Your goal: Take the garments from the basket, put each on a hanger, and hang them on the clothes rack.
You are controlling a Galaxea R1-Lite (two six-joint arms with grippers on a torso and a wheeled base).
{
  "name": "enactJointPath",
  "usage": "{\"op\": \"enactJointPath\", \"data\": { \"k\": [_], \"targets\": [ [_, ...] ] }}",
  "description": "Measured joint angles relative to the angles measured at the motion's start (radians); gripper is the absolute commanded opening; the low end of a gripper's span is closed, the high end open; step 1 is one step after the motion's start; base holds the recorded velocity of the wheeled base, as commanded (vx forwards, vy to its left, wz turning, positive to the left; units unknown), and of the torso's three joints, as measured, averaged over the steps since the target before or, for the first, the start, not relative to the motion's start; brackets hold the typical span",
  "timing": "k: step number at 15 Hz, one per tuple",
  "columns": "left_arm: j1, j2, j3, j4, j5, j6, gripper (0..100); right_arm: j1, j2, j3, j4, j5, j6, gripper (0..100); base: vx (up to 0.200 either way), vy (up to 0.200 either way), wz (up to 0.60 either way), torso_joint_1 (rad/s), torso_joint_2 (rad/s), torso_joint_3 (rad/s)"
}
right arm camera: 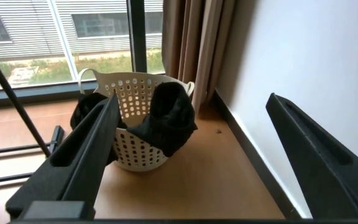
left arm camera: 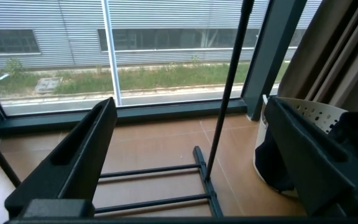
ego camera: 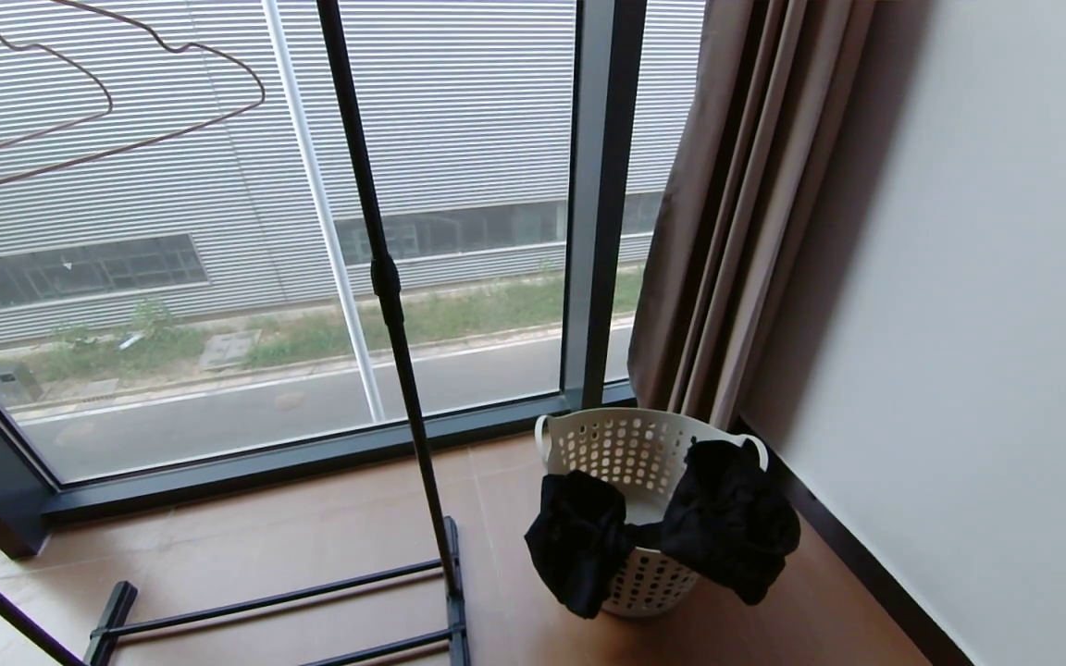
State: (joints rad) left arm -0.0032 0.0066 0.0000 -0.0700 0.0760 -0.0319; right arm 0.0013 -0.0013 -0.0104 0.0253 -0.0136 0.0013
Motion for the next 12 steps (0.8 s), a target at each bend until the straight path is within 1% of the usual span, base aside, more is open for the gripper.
{"op": "enactJointPath", "data": {
  "k": [1,2,4,12],
  "targets": [
    [-0.001,0.000,0.000,-0.001,0.000,0.000,100,0.000,0.000,0.000,0.001,0.000,0.000,100,0.200,0.000,0.00,0.002,0.00,-0.007],
    [-0.001,0.000,0.000,0.000,0.000,0.000,100,0.000,0.000,0.000,0.001,0.000,0.001,100,0.000,0.000,0.00,0.000,0.00,0.000],
    [0.000,0.000,0.000,0.000,0.000,0.000,100,0.000,0.000,0.000,0.001,0.000,0.003,100,0.200,0.000,0.00,0.015,0.01,0.002],
    [0.000,0.001,0.000,0.000,0.000,0.001,100,0.000,0.000,0.000,0.001,0.000,0.001,100,0.000,-0.200,0.00,0.004,0.00,0.004]
  ]
}}
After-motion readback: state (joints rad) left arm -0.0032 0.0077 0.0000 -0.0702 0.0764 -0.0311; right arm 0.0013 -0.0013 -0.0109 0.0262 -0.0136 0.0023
